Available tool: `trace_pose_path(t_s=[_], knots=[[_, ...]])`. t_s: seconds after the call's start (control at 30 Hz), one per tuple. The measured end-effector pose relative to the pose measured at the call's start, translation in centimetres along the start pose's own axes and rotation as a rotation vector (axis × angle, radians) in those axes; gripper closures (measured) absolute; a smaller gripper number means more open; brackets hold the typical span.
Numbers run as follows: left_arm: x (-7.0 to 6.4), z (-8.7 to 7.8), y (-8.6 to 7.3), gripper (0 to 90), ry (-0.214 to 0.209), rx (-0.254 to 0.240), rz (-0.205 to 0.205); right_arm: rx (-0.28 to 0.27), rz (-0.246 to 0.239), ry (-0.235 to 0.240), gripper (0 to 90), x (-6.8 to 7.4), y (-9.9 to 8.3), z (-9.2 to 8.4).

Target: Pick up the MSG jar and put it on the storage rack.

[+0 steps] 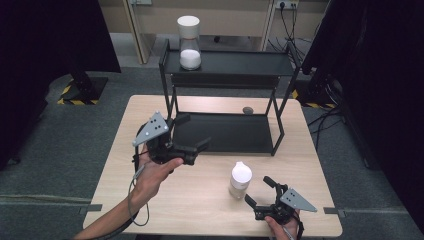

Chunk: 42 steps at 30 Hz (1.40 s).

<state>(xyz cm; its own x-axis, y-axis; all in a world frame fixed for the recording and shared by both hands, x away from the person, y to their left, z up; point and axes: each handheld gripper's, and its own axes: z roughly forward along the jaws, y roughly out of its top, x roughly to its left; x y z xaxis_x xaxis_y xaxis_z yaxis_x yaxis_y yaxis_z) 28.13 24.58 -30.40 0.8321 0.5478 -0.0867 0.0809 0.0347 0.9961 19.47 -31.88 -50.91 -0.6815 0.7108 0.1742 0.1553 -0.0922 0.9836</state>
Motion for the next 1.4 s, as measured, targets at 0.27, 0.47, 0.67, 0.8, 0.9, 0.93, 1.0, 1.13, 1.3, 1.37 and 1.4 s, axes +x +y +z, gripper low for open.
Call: trace_pose_path(t_s=[0.27,0.47,0.67,0.8,0.9,0.93,1.0,1.13,1.3,1.37,1.4], knots=[[0.1,-0.4,-3.5,0.9,-0.028,0.021,-0.032,0.002,-0.004,0.002,0.4,0.0,0.0,0.1],[-0.2,-0.6,-5.4,0.9,-0.027,0.028,-0.020,0.001,-0.004,0.002,0.4,0.0,0.0,0.0],[-1.1,-0.7,-7.2,0.9,-0.027,0.032,0.007,0.001,-0.005,0.001,0.4,0.0,0.0,0.0],[-1.4,-0.7,-8.3,1.1,-0.043,0.047,0.010,0.001,-0.006,0.001,0.4,0.0,0.0,0.0],[-1.2,-0.7,-9.0,0.7,-0.057,0.041,-0.008,0.001,-0.007,0.001,0.4,0.0,0.0,0.0],[-1.1,-0.7,-9.2,0.5,-0.061,0.035,-0.014,0.001,-0.007,0.001,0.4,0.0,0.0,0.0],[-1.1,-0.7,-9.7,0.5,-0.064,0.025,-0.023,0.001,-0.008,0.001,0.4,0.1,0.0,0.0],[-1.1,-1.0,-10.5,0.3,-0.058,0.012,-0.026,0.001,-0.007,0.002,0.4,0.0,0.0,0.0],[-0.9,-1.1,-11.4,0.2,-0.067,0.018,-0.036,0.003,-0.009,0.001,0.4,0.1,0.0,0.1],[-0.9,-1.2,-11.8,0.2,-0.068,0.022,-0.036,0.001,-0.010,0.001,0.4,0.1,0.0,0.0],[-0.9,-1.2,-11.9,0.2,-0.070,0.023,-0.035,0.002,-0.010,0.001,0.4,0.1,0.0,0.0]])
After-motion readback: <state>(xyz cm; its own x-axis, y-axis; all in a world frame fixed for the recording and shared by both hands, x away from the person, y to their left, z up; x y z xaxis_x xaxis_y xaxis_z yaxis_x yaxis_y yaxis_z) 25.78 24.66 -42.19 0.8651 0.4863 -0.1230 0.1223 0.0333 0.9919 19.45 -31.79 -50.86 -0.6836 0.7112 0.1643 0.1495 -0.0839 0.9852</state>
